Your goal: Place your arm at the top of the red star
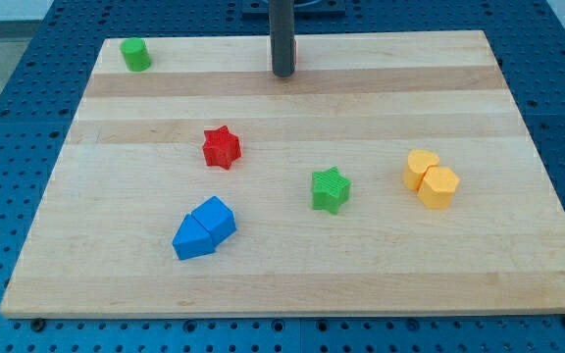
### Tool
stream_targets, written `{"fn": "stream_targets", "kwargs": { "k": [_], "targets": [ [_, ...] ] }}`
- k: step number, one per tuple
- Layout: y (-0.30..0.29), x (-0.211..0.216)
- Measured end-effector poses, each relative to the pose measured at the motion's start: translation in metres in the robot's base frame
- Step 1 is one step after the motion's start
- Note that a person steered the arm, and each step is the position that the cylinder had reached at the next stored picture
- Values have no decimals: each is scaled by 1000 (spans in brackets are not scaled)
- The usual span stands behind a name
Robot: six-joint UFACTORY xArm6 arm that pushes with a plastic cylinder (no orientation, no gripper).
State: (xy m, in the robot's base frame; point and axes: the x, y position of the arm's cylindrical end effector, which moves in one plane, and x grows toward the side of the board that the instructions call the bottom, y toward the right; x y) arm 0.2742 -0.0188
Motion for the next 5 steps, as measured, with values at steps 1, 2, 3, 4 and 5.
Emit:
{"fn": "stream_targets", "kwargs": {
  "k": [1,2,3,4,5],
  "targets": [
    [-13,11],
    [-35,20],
    [-57,23],
    [-66,23],
    [-66,23]
  ]
}}
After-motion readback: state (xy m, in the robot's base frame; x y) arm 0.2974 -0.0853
